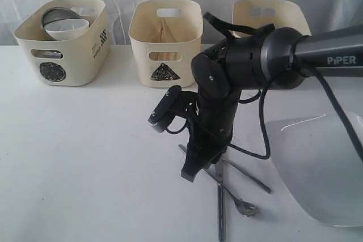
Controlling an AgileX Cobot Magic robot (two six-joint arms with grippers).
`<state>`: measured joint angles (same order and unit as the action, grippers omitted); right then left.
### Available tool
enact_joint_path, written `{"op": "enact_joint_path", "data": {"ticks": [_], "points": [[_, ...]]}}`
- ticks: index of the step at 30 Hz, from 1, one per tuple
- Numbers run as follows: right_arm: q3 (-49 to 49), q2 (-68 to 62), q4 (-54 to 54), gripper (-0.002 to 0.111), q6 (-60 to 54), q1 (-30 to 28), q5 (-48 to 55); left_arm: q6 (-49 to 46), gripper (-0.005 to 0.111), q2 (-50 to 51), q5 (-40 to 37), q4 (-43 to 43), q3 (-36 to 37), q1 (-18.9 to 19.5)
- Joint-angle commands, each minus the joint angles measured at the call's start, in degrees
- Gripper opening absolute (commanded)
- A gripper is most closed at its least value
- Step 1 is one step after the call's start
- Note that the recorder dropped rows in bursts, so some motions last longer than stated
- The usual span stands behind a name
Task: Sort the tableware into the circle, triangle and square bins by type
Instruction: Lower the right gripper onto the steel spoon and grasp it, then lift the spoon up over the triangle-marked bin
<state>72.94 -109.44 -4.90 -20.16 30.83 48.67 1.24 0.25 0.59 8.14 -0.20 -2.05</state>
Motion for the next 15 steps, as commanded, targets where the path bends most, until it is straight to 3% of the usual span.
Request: {"op": "enact_joint_path", "data": {"ticks": [1,5,15], "points": [[-0.40,-0.06,-0.29,0.032,-0.68,0.00,-0.52,0.00,0.000,-0.25,0.17,0.24,0.20,0.17],[-0.40,-0.06,0.28,0.037,-0.68,0.00,-0.65,0.00,0.000,-0.25,0.17,0.24,0.20,0.17],[-0.40,-3.73,2.24,0.037,2.73,0.00,-0.76,0.00,0.000,-0.25,0.17,0.24,0.20,0.17]]}}
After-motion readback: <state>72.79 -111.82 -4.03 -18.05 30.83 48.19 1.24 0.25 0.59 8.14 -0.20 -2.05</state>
